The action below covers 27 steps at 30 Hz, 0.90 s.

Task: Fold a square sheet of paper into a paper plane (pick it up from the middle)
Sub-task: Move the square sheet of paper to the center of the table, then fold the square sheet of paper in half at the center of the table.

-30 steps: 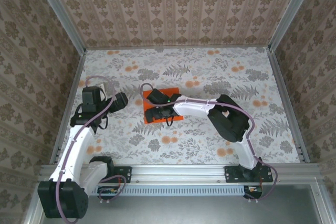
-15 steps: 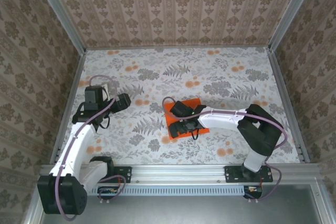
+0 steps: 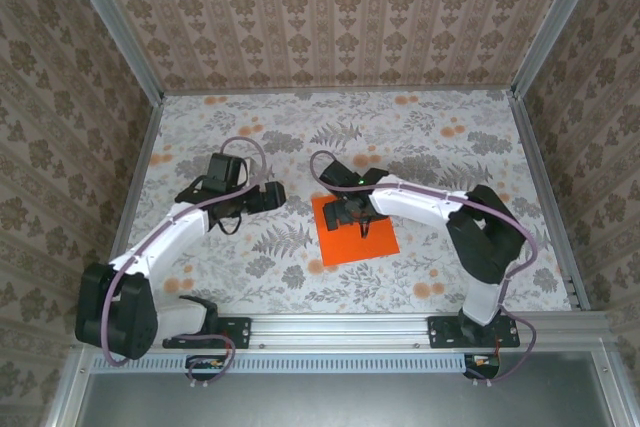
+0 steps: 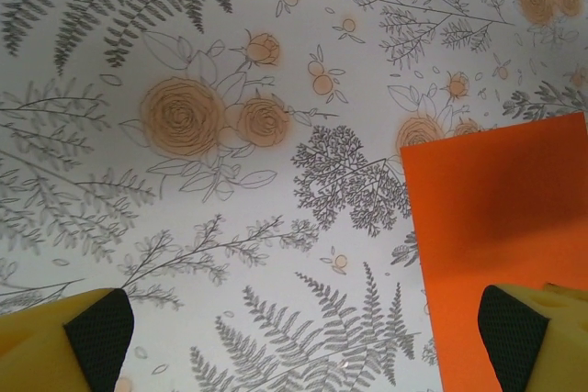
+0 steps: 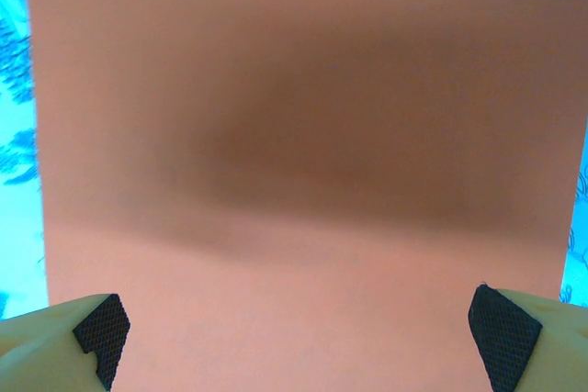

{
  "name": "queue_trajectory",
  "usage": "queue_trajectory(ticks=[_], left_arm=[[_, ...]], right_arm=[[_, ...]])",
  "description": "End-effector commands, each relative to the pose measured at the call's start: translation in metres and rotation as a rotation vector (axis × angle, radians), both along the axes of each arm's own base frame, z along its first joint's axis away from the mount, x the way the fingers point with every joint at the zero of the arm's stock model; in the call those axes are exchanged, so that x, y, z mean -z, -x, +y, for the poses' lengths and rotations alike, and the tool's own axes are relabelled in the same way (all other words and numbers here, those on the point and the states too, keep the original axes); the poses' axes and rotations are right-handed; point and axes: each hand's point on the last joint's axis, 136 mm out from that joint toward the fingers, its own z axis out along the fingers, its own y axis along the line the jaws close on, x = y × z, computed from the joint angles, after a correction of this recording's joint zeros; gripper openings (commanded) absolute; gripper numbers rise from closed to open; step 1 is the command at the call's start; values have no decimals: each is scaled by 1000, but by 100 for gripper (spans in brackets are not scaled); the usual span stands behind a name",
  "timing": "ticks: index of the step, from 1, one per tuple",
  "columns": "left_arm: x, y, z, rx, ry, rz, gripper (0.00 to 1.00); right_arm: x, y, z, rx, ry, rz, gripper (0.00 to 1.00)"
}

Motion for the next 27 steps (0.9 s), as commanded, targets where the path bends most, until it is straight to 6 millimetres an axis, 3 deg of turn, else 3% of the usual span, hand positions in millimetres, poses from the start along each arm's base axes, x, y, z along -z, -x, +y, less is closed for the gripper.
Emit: queue_trajectory(ticks=[1,16,23,27], left_arm=[[-14,-11,-10,-22,42,-36,100],[-3,-5,-12,-22,54,-15,100],[-6,-3,-10,-25,56,-23,100],[-6,-1,-9,-28,54,-26,100]], right_arm=[[10,2,-12,41,67,54,100],[61,19,-20,54,104,200,97],[83,29,-30,69,102,262,88],[84,29,-32,72,91,265,84]])
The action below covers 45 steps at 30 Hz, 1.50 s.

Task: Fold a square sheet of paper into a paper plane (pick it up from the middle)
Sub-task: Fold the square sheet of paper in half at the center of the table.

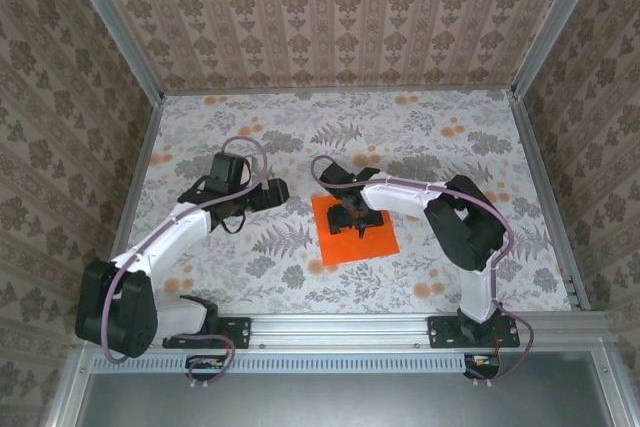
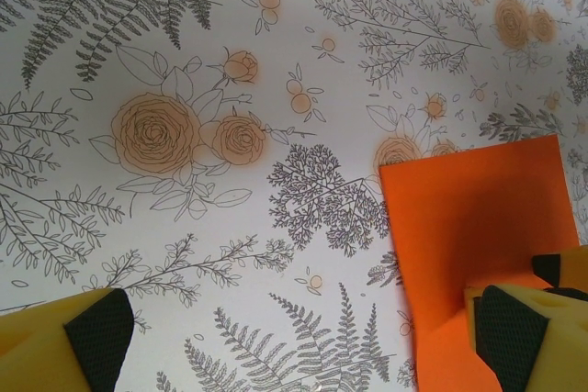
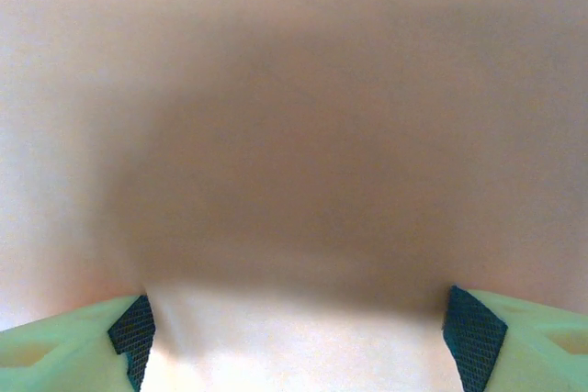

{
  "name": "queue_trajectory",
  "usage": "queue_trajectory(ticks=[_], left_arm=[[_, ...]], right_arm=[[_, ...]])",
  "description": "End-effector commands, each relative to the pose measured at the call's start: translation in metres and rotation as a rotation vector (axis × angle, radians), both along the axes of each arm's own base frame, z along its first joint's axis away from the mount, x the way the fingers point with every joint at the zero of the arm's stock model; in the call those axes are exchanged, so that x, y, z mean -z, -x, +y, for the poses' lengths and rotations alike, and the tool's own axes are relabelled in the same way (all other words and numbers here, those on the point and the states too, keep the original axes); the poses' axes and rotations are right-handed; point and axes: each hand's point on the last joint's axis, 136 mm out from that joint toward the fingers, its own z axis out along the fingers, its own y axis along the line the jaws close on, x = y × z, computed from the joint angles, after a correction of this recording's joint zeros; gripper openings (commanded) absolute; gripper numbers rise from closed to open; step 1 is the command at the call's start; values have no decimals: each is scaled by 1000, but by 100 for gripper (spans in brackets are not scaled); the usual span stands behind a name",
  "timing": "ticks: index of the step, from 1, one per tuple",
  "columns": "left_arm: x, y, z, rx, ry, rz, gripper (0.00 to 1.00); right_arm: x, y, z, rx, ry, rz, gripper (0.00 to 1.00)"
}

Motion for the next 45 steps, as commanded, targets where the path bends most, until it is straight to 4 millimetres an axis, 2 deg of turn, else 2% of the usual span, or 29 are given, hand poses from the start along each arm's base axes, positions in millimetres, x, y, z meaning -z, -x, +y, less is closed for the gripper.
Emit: queue_trajectory(ticks=[1,10,12,18,20,30,33,38,42,45], left_arm=[[-3,4,-1,-9,16,-8,100],[-2,7,1,-15,19,-1,100],[-2,7,1,-14,19,-2,100],[0,8,1,-16,18,1,100],[1,9,1,-18,18,4,100],[5,12,1,-17,28,16,100],[6,13,0,-16,37,20,100],[7,15,-4,-12,71,26,100],[6,16,-10,-10,113,34,100],[7,17,-16,-9,160,47,100]], right_arm=[[41,24,-26,16,83,123,83],[30,17,-25,16,60,96,78],[22,14,-22,9,48,84,81],[-23,-5,-16,-2,13,-26,94],[-28,-11,-12,-4,6,-42,99],[3,-21,-2,11,38,14,99],[10,-18,-5,16,43,34,97],[19,-11,-12,35,41,64,87],[10,-14,-10,46,11,46,76],[-3,-16,0,43,-61,25,64]])
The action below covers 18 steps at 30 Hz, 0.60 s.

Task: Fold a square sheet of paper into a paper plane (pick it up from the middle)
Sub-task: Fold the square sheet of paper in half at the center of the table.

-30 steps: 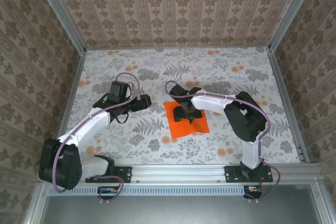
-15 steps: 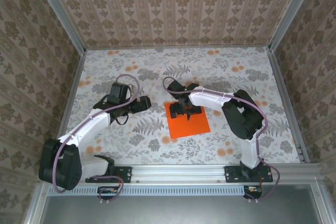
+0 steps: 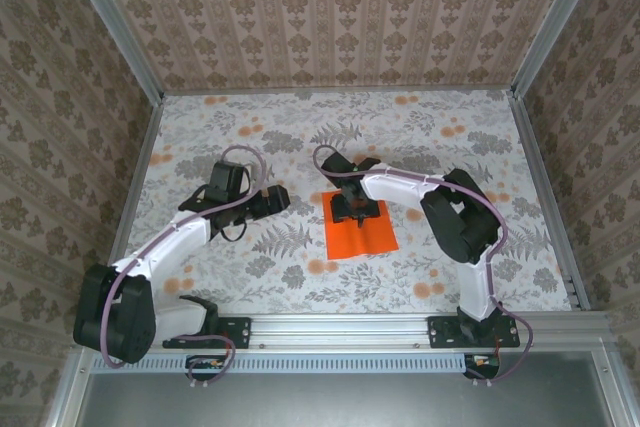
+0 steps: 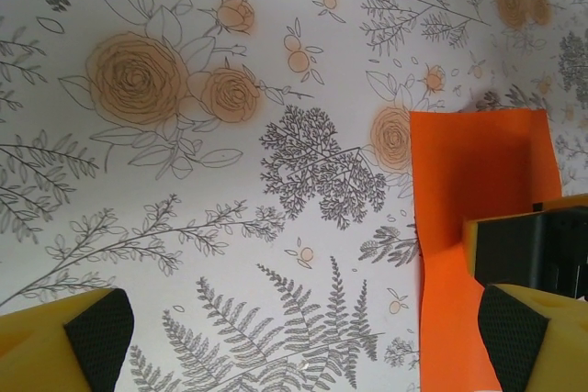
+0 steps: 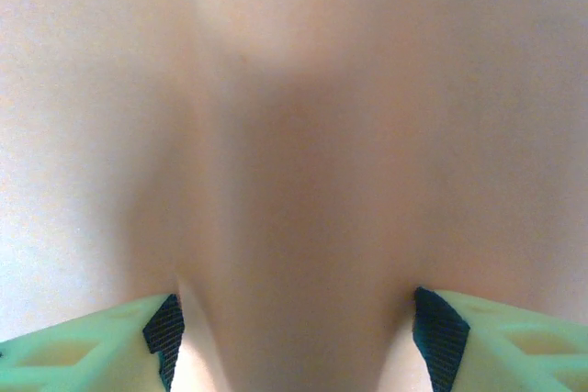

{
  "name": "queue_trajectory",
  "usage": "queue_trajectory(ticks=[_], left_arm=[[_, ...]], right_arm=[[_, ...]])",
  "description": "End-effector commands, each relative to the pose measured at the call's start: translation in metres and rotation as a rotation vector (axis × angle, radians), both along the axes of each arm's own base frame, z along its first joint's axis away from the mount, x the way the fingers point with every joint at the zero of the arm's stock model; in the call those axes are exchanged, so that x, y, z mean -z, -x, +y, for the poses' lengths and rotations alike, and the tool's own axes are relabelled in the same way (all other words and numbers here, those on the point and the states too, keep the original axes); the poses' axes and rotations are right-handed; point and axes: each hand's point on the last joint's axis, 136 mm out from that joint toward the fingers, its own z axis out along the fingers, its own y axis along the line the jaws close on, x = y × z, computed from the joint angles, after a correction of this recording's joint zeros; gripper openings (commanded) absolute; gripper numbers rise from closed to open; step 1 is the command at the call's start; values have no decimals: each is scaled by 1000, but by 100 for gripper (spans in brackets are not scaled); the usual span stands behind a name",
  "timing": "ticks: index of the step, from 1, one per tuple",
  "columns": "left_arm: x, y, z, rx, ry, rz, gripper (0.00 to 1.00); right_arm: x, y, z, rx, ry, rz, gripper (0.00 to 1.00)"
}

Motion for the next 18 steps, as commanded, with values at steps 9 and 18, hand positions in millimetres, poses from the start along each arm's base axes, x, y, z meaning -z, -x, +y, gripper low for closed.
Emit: queue_trajectory(ticks=[9,18], left_arm=[[-7,6,-38,45,270,31,92],[-13,7,-64,115,375,21,85]], right_arm=[[-77,13,80,-67,-727,22,37],[-93,18,82,-73,-952,64,40]])
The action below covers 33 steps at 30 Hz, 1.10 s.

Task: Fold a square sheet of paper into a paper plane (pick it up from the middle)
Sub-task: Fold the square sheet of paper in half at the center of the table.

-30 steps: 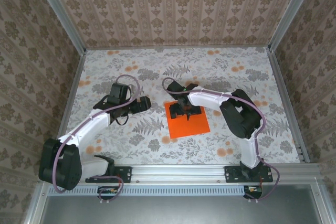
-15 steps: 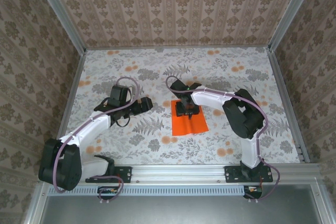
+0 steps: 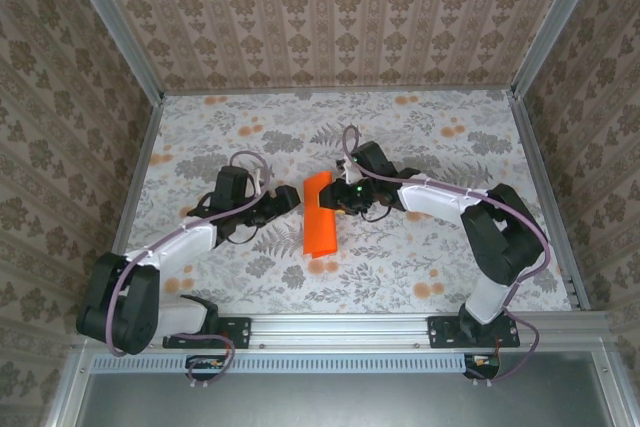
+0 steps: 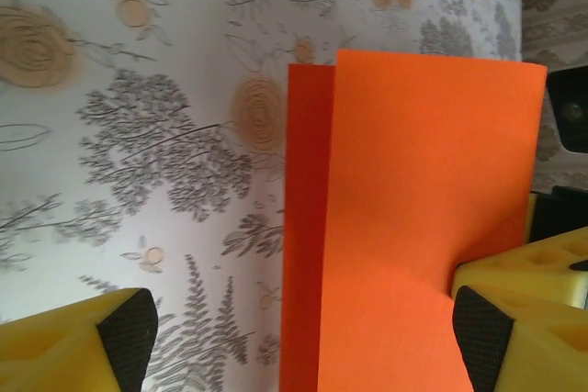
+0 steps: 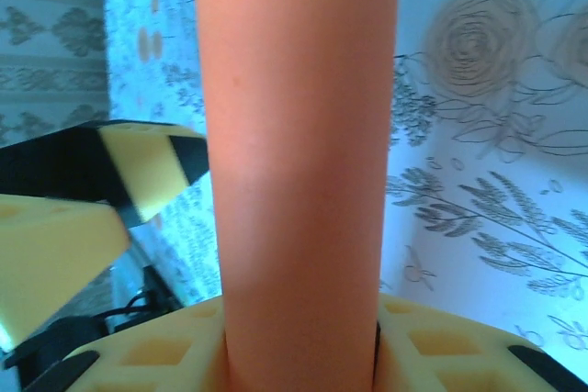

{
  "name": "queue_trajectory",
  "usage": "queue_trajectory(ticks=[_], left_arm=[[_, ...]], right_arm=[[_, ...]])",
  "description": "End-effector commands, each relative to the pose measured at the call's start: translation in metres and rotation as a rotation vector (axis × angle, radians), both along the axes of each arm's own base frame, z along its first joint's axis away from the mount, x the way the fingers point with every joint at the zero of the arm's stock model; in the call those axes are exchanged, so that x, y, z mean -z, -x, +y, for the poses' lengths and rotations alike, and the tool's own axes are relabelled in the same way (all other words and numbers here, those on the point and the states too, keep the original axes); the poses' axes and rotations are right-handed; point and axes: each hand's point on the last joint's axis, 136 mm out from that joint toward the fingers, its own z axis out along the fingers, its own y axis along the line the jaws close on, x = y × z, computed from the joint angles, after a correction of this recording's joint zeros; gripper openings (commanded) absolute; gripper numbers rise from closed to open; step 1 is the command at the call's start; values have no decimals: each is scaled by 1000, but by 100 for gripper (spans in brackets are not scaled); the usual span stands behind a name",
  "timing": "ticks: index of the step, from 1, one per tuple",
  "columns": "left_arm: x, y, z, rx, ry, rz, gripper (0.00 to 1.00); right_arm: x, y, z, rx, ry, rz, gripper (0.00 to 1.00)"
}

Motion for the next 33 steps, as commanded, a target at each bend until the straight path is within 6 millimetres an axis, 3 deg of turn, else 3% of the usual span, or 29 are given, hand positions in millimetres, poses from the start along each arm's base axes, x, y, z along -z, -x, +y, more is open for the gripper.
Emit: queue_trajectory(ticks=[1,6,11,19,33], left_arm=[[-6,0,-16,39,73,-10,84],[5,-1,-24,51,69,19,79],[20,6,-40,96,53,54,74],[38,15,-55,179,61,98,69],[34,18,-74,268,164,97,47]], right_arm=[[2,5,1,-26,-77,46,41],[41,2,-19,21,1,113,46],[60,3,-34,34,82,122,52],[59,6,-34,16,27,128,58],[52,6,-35,-4,-55,131,58]])
